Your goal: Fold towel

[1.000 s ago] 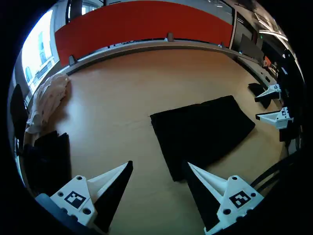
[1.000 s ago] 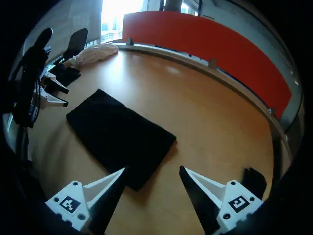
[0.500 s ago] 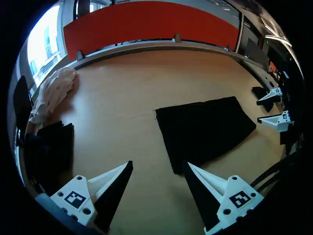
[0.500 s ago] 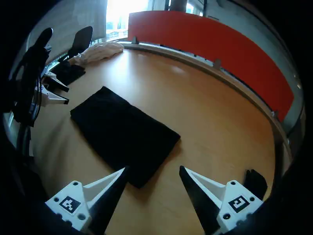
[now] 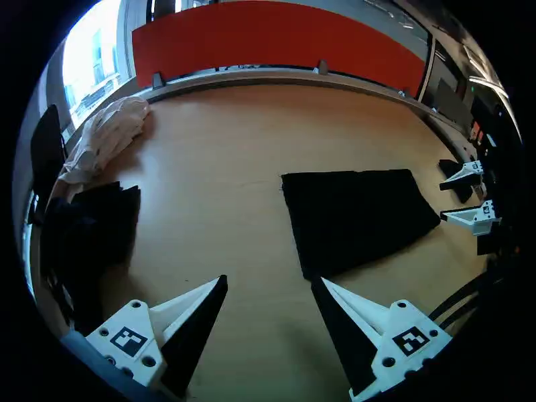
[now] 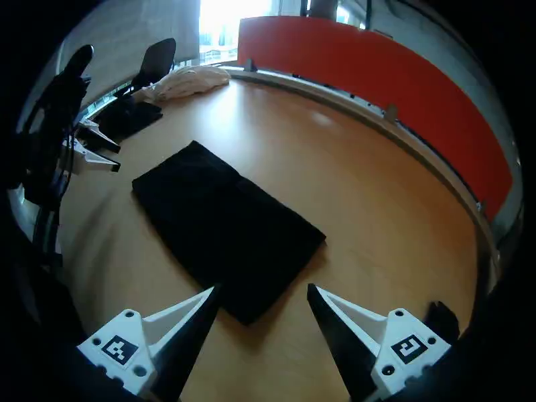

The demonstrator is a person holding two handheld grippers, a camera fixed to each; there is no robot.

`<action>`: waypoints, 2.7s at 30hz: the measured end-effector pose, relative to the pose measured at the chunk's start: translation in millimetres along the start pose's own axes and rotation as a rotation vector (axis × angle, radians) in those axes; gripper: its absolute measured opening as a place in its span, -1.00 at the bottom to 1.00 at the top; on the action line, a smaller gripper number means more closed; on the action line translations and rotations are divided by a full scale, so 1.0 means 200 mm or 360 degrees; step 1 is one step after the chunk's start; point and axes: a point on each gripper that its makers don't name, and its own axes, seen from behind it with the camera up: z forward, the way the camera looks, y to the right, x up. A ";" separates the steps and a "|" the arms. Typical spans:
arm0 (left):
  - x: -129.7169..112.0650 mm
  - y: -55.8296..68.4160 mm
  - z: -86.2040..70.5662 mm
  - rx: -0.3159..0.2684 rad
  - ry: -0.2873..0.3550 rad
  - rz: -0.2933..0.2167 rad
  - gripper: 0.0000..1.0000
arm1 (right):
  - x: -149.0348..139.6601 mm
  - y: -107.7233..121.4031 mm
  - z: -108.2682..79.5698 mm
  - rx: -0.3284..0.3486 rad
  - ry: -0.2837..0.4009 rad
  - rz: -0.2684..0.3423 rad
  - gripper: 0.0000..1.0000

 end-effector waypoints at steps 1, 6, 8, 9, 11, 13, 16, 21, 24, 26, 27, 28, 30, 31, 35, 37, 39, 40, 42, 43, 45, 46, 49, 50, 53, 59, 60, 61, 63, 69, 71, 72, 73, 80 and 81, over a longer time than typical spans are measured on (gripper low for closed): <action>0.00 0.00 -0.01 0.0003 0.0000 -0.0007 0.85 | 0.00 0.00 0.00 0.0004 -0.0003 -0.0003 0.95; -0.03 -0.01 -0.03 0.0012 -0.0006 -0.0031 0.85 | -0.04 -0.03 0.02 0.0037 -0.0026 -0.0017 0.94; -0.05 -0.01 -0.04 0.0017 -0.0008 -0.0033 0.85 | -0.07 -0.04 0.02 0.0050 -0.0039 -0.0022 0.93; -0.05 -0.01 -0.05 0.0019 -0.0010 -0.0033 0.85 | -0.08 -0.04 0.02 0.0055 -0.0046 -0.0023 0.92; -0.06 -0.01 -0.05 0.0023 -0.0014 -0.0034 0.85 | -0.11 -0.05 0.02 0.0067 -0.0061 -0.0024 0.87; -0.07 -0.01 -0.06 0.0028 -0.0016 -0.0036 0.85 | -0.13 -0.06 0.02 0.0082 -0.0073 -0.0023 0.80; -0.09 -0.01 -0.07 0.0032 -0.0018 -0.0040 0.85 | -0.16 -0.08 0.02 0.0104 -0.0086 -0.0023 0.64; -0.10 -0.01 -0.08 0.0034 -0.0022 -0.0053 0.85 | -0.19 -0.09 0.01 0.0133 -0.0112 -0.0025 0.28; -0.10 -0.01 -0.08 0.0036 -0.0023 -0.0059 0.85 | -0.21 -0.09 0.00 0.0145 -0.0134 -0.0018 0.12; -0.10 -0.01 -0.09 0.0037 -0.0024 -0.0060 0.85 | -0.21 -0.09 0.01 0.0147 -0.0137 -0.0014 0.02; -0.10 -0.02 -0.09 0.0038 -0.0024 -0.0059 0.85 | -0.21 -0.09 0.01 0.0148 -0.0137 -0.0012 -0.02; -0.11 -0.02 -0.09 0.0040 -0.0024 -0.0057 0.85 | -0.21 -0.09 0.01 0.0148 -0.0137 -0.0009 -0.09; -0.11 -0.02 -0.09 0.0042 -0.0024 -0.0055 0.86 | -0.21 -0.09 0.01 0.0150 -0.0137 -0.0003 -0.22; -0.11 -0.02 -0.09 0.0043 -0.0025 -0.0054 0.85 | -0.21 -0.09 0.01 0.0154 -0.0137 0.0001 -0.27; -0.11 -0.03 -0.10 0.0046 -0.0028 -0.0056 0.85 | -0.21 -0.09 0.01 0.0164 -0.0135 0.0011 -0.33; -0.12 -0.03 -0.10 0.0046 -0.0029 -0.0059 0.85 | -0.21 -0.10 0.01 0.0169 -0.0133 0.0008 -0.34; -0.12 -0.03 -0.10 0.0047 -0.0029 -0.0062 0.85 | -0.21 -0.10 0.01 0.0173 -0.0132 0.0003 -0.47; -0.12 -0.03 -0.10 0.0048 -0.0029 -0.0063 0.85 | -0.21 -0.10 0.01 0.0174 -0.0133 0.0001 -0.54; -0.12 -0.04 -0.10 0.0049 -0.0028 -0.0064 0.85 | -0.21 -0.09 0.02 0.0173 -0.0133 -0.0004 -0.69; -0.12 -0.04 -0.10 0.0050 -0.0028 -0.0063 0.85 | -0.21 -0.09 0.02 0.0169 -0.0131 -0.0006 -0.77; -0.12 -0.04 -0.10 0.0051 -0.0027 -0.0062 0.85 | -0.20 -0.09 0.03 0.0164 -0.0125 -0.0010 -0.89; -0.12 -0.04 -0.10 0.0052 -0.0027 -0.0062 0.85 | -0.20 -0.09 0.03 0.0165 -0.0119 -0.0012 -0.91; -0.12 -0.05 -0.10 0.0055 -0.0027 -0.0061 0.85 | -0.19 -0.09 0.03 0.0165 -0.0107 -0.0015 -0.92; -0.12 -0.05 -0.10 0.0056 -0.0027 -0.0061 0.85 | -0.19 -0.09 0.03 0.0165 -0.0104 -0.0016 -0.92; -0.12 -0.05 -0.10 0.0057 -0.0028 -0.0063 0.85 | -0.18 -0.08 0.03 0.0156 -0.0097 -0.0014 -0.92; -0.11 -0.06 -0.10 0.0061 -0.0024 -0.0061 0.85 | -0.12 -0.06 0.01 0.0128 -0.0056 -0.0004 -0.92; -0.10 -0.07 -0.10 0.0062 -0.0023 -0.0060 0.85 | -0.11 -0.05 0.00 0.0123 -0.0045 -0.0004 -0.92; -0.10 -0.07 -0.10 0.0063 -0.0022 -0.0059 0.85 | -0.09 -0.05 0.00 0.0117 -0.0033 -0.0005 -0.92; -0.10 -0.07 -0.10 0.0066 -0.0020 -0.0058 0.85 | -0.06 -0.04 -0.01 0.0105 -0.0007 -0.0008 -0.92; -0.08 -0.08 -0.10 0.0072 -0.0010 -0.0057 0.85 | 0.05 0.00 -0.07 0.0070 0.0057 -0.0030 -0.92; -0.07 -0.09 -0.10 0.0074 -0.0007 -0.0056 0.85 | 0.09 0.01 -0.09 0.0061 0.0076 -0.0039 -0.92; -0.07 -0.09 -0.10 0.0075 -0.0005 -0.0057 0.85 | 0.11 0.02 -0.10 0.0054 0.0085 -0.0046 -0.92; -0.07 -0.09 -0.10 0.0076 -0.0004 -0.0057 0.85 | 0.12 0.03 -0.11 0.0046 0.0096 -0.0055 -0.92; -0.05 -0.09 -0.10 0.0076 0.0008 -0.0058 0.85 | 0.26 0.09 -0.20 -0.0016 0.0171 -0.0121 -0.92; -0.04 -0.09 -0.10 0.0076 0.0009 -0.0056 0.85 | 0.28 0.10 -0.21 -0.0022 0.0180 -0.0128 -0.92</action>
